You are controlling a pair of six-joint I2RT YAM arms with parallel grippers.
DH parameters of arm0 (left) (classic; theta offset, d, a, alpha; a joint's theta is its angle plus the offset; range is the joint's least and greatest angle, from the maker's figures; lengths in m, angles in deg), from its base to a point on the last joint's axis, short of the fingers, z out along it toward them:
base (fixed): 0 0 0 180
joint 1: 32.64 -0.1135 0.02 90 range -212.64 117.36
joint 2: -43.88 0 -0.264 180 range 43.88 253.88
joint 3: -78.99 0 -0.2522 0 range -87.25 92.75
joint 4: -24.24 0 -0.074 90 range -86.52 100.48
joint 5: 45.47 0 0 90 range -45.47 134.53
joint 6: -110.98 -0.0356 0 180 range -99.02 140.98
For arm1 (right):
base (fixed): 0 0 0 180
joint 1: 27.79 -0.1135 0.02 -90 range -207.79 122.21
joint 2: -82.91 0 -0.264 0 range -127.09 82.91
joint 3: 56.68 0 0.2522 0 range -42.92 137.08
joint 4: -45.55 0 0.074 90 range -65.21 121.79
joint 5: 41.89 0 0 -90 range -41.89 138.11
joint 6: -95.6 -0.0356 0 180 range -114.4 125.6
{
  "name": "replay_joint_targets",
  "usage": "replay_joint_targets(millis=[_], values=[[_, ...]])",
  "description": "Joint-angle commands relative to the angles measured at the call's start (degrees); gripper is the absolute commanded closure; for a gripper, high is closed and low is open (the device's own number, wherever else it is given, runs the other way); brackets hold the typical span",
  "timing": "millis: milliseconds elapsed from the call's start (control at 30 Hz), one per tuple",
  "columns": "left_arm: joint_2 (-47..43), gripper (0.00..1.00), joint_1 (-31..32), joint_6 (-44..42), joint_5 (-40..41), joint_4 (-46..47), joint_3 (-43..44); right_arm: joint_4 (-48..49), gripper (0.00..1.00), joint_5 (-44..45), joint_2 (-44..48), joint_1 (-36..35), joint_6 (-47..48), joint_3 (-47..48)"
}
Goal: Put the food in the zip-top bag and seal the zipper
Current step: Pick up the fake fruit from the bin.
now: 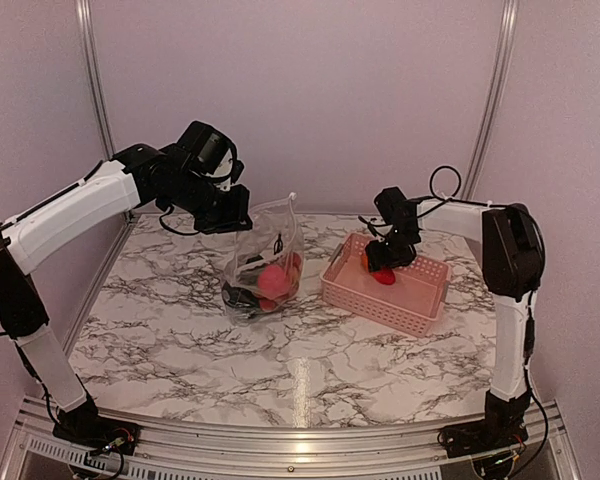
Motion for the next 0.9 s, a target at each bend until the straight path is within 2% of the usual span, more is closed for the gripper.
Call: replay_joint_targets(millis=[0,100,167,233,333,567,700,767,867], values=[[-1.65,1.0,-0.39,-0.11,-0.72,0.06,-0.41,-0.46,0.41,0.65,-2.11,0.25,0.17,2.51],[-1.52,1.0,-0.39,-0.24,-0.77,0.06,-0.26,0.44,0.49,1.0,-1.74,0.25,0.21,1.03],[-1.29,1.0,-0.39,-0.38,-0.87,0.07,-0.1,0.19,0.6,0.71,-1.29,0.26,0.4,0.07],[-1.13,1.0,-0.39,-0.62,-0.95,-0.03,0.24,-0.23,0.65,0.22,0.58,0.08,0.14,-0.77],[-1.16,1.0,-0.39,-0.8,-0.71,-0.03,0.41,0.55,0.67,-1.33,6.35,-0.52,-0.65,-3.26],[-1.01,1.0,-0.39,-1.33,-0.45,-0.03,-0.28,8.57,0.68,-18.91,23.8,-3.49,-4.22,-9.92],[-0.8,1.0,-0.39,-1.51,-0.32,0.06,0.12,20.59,0.69,-29.63,33.17,-7.41,-14.5,-16.97],[-0.66,1.0,-0.4,-1.36,-0.31,0.18,0.22,28.05,0.68,-31.35,36.53,-11.14,-16.82,-18.93],[-0.44,1.0,-0.39,-1.09,-0.78,0.64,0.22,33.83,0.62,-32.25,37.75,-17.21,-16.5,-18.2]])
